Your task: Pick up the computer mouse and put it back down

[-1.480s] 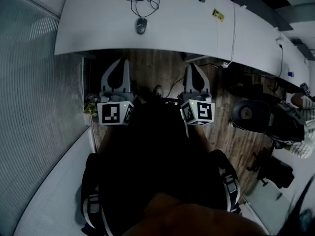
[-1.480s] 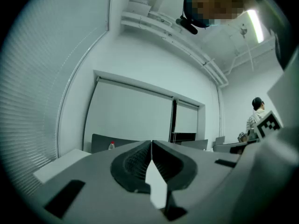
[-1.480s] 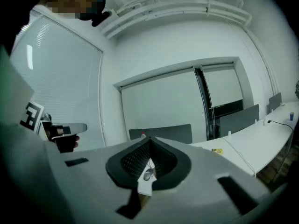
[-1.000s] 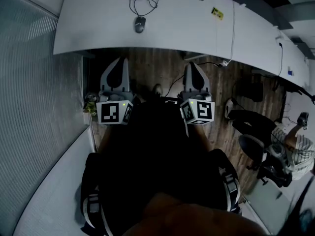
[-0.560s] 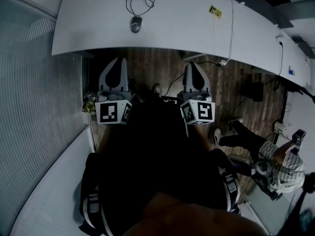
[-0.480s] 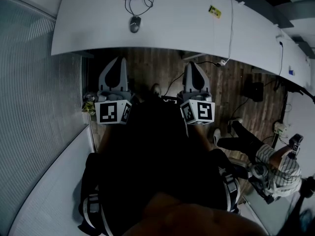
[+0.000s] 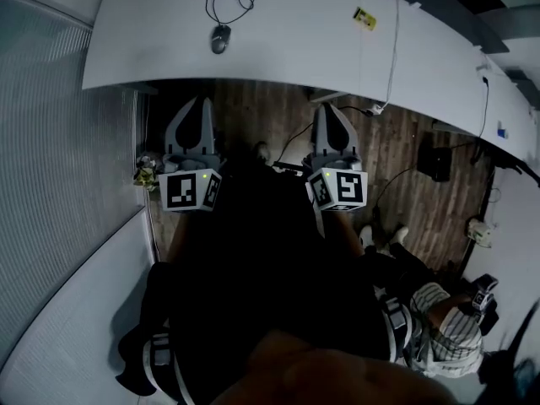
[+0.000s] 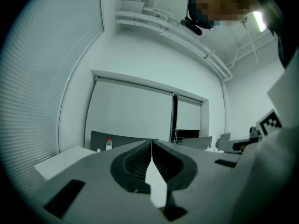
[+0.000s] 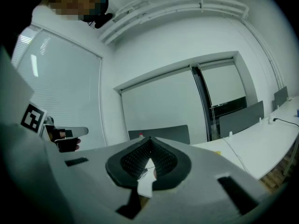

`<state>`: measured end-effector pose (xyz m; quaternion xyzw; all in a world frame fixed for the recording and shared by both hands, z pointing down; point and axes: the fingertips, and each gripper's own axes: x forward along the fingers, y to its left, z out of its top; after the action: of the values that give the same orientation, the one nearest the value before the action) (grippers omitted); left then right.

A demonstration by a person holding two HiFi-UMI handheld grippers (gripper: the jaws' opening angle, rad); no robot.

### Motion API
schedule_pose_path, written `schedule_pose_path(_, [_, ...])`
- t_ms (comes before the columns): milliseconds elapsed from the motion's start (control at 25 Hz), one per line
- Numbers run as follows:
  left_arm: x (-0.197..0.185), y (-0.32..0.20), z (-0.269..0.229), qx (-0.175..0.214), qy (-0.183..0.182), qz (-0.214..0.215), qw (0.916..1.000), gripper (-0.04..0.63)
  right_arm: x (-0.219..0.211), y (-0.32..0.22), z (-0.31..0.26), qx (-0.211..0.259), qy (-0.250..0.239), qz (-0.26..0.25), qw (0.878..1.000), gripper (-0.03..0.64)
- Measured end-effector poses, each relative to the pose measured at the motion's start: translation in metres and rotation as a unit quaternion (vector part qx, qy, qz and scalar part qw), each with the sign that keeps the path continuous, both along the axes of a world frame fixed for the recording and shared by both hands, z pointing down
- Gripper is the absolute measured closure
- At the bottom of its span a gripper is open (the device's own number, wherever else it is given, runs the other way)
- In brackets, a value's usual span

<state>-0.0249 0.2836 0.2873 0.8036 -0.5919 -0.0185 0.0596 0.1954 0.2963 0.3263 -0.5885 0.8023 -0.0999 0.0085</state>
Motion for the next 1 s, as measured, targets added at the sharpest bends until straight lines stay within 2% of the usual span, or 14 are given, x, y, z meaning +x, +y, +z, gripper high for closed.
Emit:
schedule_pose_path(200, [0.011,0.001,0.006,-0.012,-0.008,-0.013,0.9998,0.588,0.016,-0.009,0.0,0.007,0.001,-0.01,1.0,0.618])
schedule_pose_path(560, [0.013,-0.024,0.019,-0.021,-0.013,-0.011,0.9996,0.588,0.012,-0.03,0.013,-0.006,-0.007,-0.016,1.0,0.618])
schedule_pose_path(1000, [-0.008,-0.091,0.04,-0.051,-0.015,-0.006,0.9986,0.588,-0.009,-0.094,0.017,-0.01,0.005,-0.008,1.0,0.618])
